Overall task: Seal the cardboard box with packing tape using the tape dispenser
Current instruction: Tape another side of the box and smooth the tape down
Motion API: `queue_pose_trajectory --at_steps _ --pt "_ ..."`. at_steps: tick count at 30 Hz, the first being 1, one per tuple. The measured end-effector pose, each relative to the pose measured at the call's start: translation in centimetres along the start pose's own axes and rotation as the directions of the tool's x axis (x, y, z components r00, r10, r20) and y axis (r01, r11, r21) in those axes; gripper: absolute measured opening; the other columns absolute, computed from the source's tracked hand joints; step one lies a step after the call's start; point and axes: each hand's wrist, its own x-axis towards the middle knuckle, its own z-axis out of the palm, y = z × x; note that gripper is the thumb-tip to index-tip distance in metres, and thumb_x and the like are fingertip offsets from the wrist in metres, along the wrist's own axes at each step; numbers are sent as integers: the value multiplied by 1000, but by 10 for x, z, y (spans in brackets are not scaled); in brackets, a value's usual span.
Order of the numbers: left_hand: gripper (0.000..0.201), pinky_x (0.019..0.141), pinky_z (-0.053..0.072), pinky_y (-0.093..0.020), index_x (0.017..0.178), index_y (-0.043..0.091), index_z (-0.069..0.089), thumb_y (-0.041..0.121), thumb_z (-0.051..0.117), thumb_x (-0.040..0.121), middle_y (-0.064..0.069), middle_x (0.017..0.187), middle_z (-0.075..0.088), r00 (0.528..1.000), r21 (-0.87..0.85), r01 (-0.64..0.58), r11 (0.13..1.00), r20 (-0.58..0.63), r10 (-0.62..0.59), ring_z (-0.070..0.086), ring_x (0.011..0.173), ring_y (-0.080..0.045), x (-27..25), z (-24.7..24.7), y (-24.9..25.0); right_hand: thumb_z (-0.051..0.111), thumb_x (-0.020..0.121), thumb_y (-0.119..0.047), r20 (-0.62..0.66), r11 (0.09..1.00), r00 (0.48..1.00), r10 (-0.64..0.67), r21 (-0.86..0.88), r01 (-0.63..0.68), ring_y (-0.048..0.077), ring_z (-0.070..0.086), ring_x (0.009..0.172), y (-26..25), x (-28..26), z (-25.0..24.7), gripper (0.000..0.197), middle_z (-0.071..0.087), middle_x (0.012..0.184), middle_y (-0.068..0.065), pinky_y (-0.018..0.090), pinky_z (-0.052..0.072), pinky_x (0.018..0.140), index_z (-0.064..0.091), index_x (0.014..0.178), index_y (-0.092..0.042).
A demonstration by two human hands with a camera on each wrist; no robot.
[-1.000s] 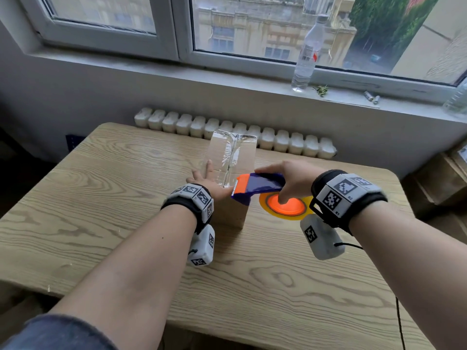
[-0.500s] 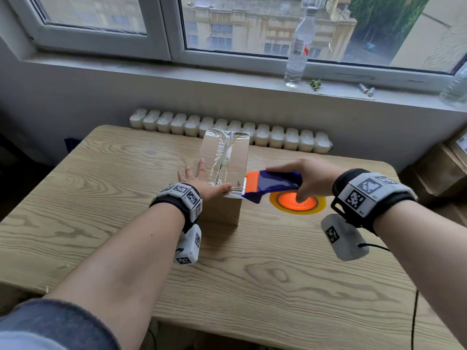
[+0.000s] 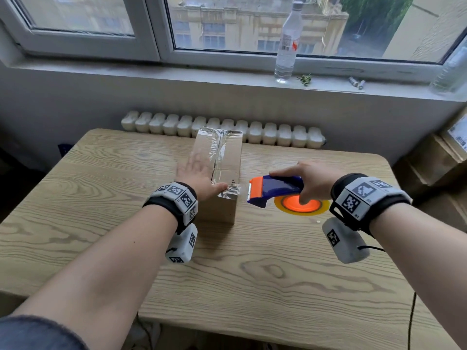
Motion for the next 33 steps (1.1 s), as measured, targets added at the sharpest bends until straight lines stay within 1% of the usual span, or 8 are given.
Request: queue_pose_trajectory --at_steps 3,9,13,18,24,27,30,33 --pt "74 120 -7 -42 152 17 -15 41 30 99 -9 160 -22 987 -92 -156 983 30 160 -17 149 -22 1 1 19 69 69 -1 -2 1000 1000 3 -8 -3 15 44 90 2 3 5 89 46 97 -10 33 46 77 39 140 -46" --pt "91 119 -9 -46 152 19 -15 70 25 89 -8 159 -24 995 -91 -72 993 58 77 -20 148 -21 6 13 31 71 69 -2 -9 999 1000 7 40 -7 11 41 92 10 6 11 92 50 105 -9 27 35 74 36 142 -44" --pt "86 117 -10 -51 151 25 -17 67 26 90 -5 158 -26 996 -75 -84 994 23 86 -21 147 -20 7 16 35 73 68 -3 8 999 1000 15 50 -15 13 46 96 13 9 17 93 57 126 -7 27 37 73 36 142 -46" --pt "73 115 -12 -58 151 30 -17 57 22 95 5 159 -24 981 -26 -195 981 -1 195 -19 148 -14 11 16 41 69 66 1 16 997 1000 4 80 -5 15 49 93 11 17 24 95 59 114 -6 29 39 71 37 139 -49" --pt "75 116 -11 -55 151 29 -17 64 19 94 4 160 -22 985 -20 -174 985 5 174 -16 149 -13 15 18 40 69 70 4 -38 991 999 -13 130 18 20 53 107 32 3 23 94 57 124 -3 32 47 84 36 141 -47" --pt "75 117 -11 -55 150 29 -18 63 18 94 4 159 -22 986 -17 -165 986 12 166 -16 149 -13 13 17 41 69 72 1 -55 986 998 -5 164 14 14 47 99 40 -6 25 93 53 115 -6 28 41 79 33 141 -49" --pt "75 117 -11 -54 150 29 -18 63 18 94 5 159 -23 988 -27 -155 987 12 156 -17 148 -13 12 19 39 69 72 -1 -40 989 999 15 145 -9 12 43 94 50 -14 30 92 40 84 -20 25 33 75 32 141 -49" --pt "77 116 -12 -53 150 28 -19 65 19 93 5 159 -25 986 -29 -165 986 16 165 -18 148 -14 13 19 38 67 74 -2 -29 996 999 38 85 -35 14 41 89 58 -17 30 90 38 81 -15 26 32 74 32 142 -49"
